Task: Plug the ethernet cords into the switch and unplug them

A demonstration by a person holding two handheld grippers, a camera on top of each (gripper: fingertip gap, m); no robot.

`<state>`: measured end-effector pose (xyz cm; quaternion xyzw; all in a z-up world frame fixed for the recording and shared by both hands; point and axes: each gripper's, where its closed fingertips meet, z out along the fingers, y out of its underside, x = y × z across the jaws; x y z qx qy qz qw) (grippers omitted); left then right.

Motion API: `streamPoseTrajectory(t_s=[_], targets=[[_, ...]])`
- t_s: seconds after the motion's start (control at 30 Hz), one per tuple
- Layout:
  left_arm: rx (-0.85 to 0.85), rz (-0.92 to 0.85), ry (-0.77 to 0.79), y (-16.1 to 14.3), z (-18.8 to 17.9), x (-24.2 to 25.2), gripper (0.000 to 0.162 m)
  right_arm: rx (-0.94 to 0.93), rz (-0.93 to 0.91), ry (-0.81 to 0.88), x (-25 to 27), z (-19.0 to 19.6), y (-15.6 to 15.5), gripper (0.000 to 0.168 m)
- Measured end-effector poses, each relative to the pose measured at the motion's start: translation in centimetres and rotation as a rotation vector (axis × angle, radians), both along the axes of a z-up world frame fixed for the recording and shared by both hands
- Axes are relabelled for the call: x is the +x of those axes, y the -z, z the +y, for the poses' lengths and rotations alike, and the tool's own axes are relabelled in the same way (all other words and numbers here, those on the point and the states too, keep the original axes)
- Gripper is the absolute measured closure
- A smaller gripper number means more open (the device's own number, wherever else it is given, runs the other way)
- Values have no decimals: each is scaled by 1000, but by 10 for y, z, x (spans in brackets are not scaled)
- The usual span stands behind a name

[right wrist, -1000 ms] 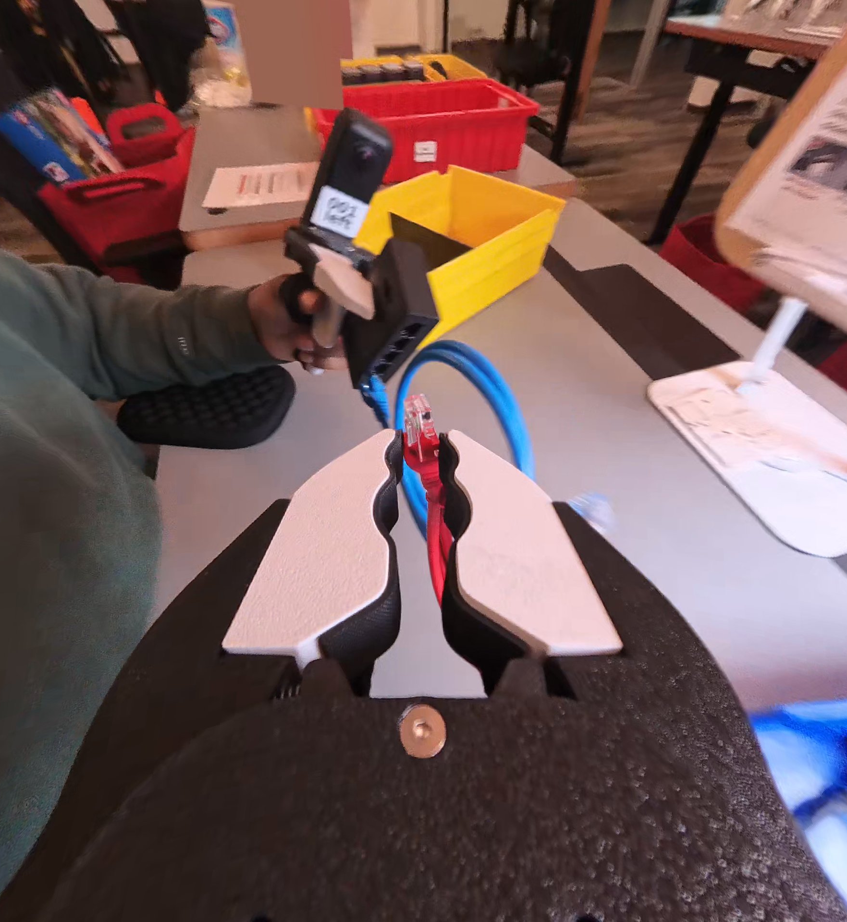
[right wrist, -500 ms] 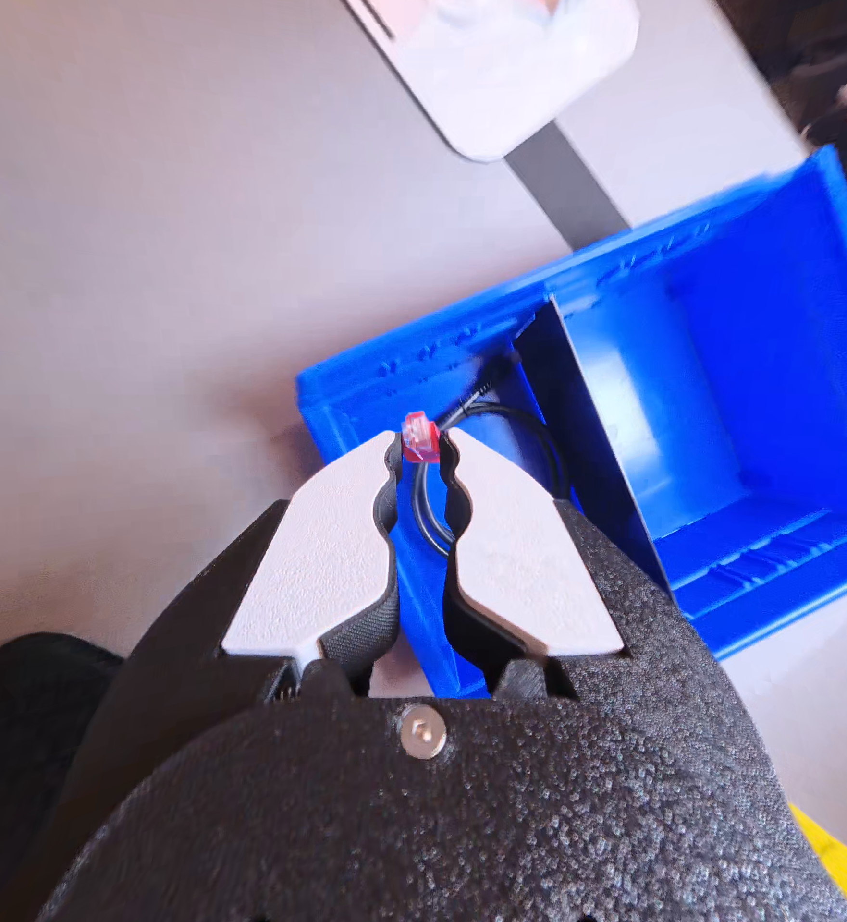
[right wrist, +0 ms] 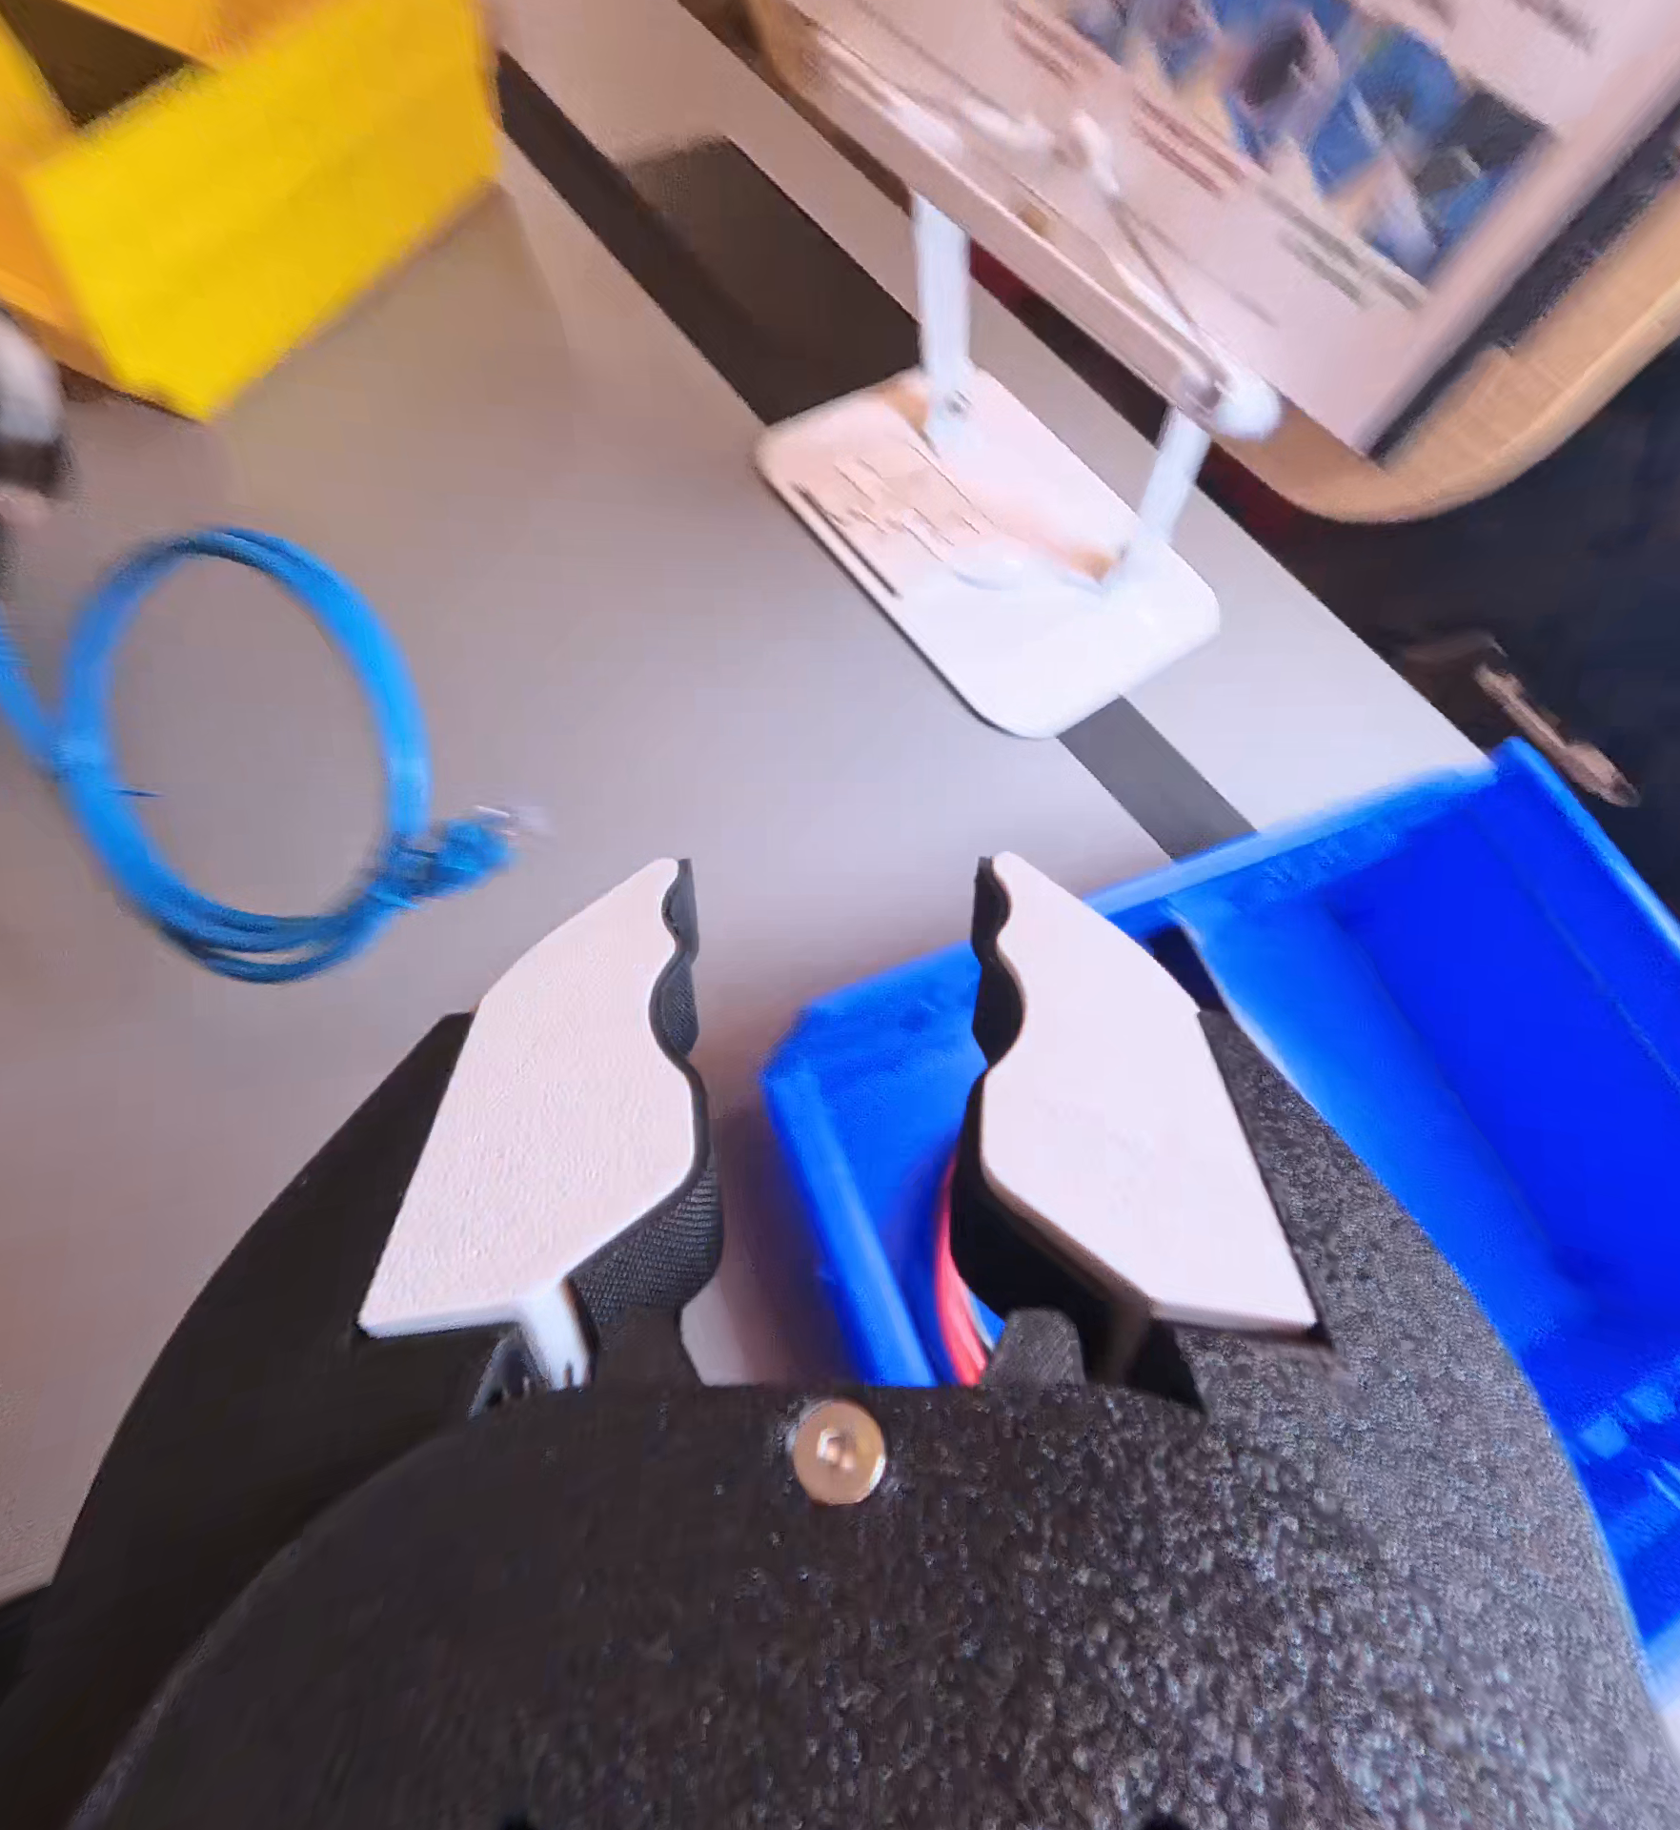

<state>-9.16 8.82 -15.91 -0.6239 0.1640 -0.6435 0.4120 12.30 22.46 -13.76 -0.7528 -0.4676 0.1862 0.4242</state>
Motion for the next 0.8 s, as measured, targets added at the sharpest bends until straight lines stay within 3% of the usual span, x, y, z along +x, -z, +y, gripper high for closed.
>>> streamPoseTrajectory(t_s=[0.03,0.13,0.3,0.43,0.6,0.7,0.8], targets=[[0,4,1,1,0,1,133,2,38,-64,-17,-20,-5,116],[2,21,8,4,-1,6,133,-40,106,-298,-73,-91,-5,120],[40,71,26,9,-8,16,133,-163,127,-551,-147,-176,36,130],[102,102,38,5,-16,22,133,-194,75,-513,-177,-181,73,131],[136,115,54,2,-22,28,133,-215,90,-533,-186,-181,76,135],[131,118,78,5,-25,33,133,-226,92,-582,-187,-186,76,149],[145,127,104,8,-29,37,133,-258,69,-617,-183,-190,80,152]])
